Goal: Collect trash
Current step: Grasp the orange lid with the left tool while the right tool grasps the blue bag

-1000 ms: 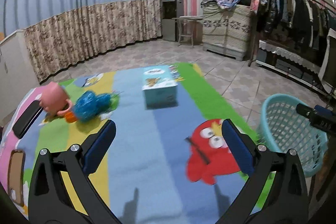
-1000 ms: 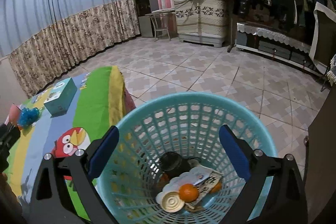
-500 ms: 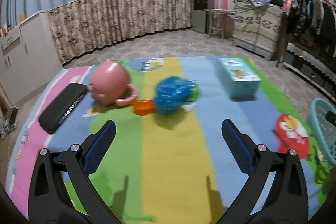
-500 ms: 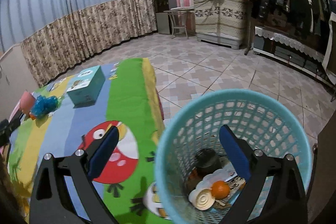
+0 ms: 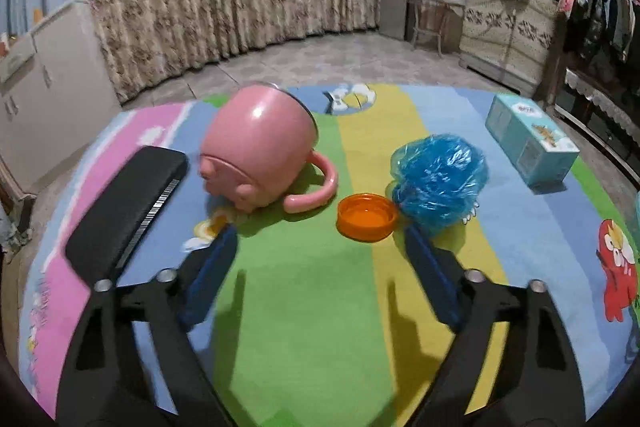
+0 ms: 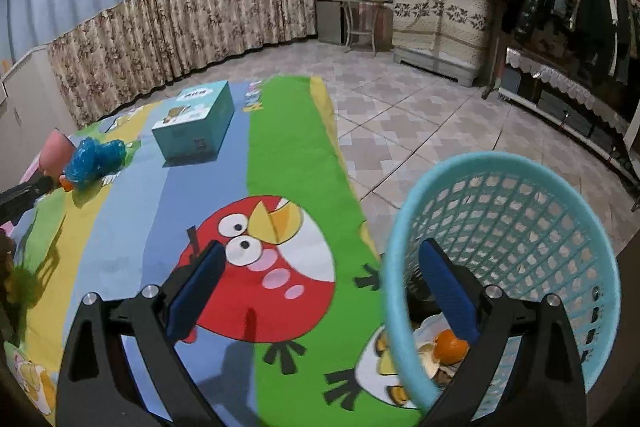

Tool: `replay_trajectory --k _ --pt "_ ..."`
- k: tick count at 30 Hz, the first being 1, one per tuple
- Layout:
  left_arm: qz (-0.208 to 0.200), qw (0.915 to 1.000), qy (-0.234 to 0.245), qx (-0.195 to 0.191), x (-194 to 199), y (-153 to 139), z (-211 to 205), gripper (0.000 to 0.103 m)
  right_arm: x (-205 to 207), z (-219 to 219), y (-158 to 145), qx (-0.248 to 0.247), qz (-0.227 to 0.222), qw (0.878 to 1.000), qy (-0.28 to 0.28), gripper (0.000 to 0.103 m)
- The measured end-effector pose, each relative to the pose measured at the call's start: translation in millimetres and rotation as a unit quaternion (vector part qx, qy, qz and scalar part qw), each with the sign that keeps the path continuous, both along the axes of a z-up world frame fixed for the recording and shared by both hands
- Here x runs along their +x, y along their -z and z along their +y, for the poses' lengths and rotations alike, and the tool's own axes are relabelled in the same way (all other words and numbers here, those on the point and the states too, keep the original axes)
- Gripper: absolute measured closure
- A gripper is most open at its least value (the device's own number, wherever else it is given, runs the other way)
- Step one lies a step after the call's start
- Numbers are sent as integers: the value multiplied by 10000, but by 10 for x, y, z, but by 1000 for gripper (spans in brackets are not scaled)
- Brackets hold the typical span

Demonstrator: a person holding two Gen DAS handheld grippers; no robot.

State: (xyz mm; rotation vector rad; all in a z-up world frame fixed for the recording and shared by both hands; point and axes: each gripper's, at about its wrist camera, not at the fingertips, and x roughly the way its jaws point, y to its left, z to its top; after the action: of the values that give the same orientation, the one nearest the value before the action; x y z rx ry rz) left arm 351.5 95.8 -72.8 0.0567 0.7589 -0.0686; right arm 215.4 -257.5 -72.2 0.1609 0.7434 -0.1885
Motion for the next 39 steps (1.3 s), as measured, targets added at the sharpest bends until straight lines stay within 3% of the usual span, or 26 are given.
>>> replay_trajectory --k 7,11,17,19,22,28,33,39 --pt "380 9986 344 -108 248 120 -100 32 51 -2 70 234 118 9996 35 8" --pt "568 9963 608 -201 334 181 -183 61 55 92 29 114 79 9999 -44 8" --pt "374 9974 544 -303 259 142 -151 64 195 398 -93 -61 41 9995 -309 8" --pt "223 9985 404 -295 187 79 -78 64 292 603 -154 -128 1 9988 -466 8" --pt "-196 9997 34 104 -7 -47 50 64 419 883 -218 -155 -53 9976 -677 8" --pt "-671 9934 -798 486 -117 -237 389 64 762 1544 -257 -435 -72 9924 -1147 8" --pt "-771 9882 -1319 142 -131 -363 753 64 1015 1945 -273 -454 -101 9889 -1408 8" --pt "-802 9838 -1605 37 -84 -375 932 64 1333 2353 -235 -439 -35 9851 -1662 8"
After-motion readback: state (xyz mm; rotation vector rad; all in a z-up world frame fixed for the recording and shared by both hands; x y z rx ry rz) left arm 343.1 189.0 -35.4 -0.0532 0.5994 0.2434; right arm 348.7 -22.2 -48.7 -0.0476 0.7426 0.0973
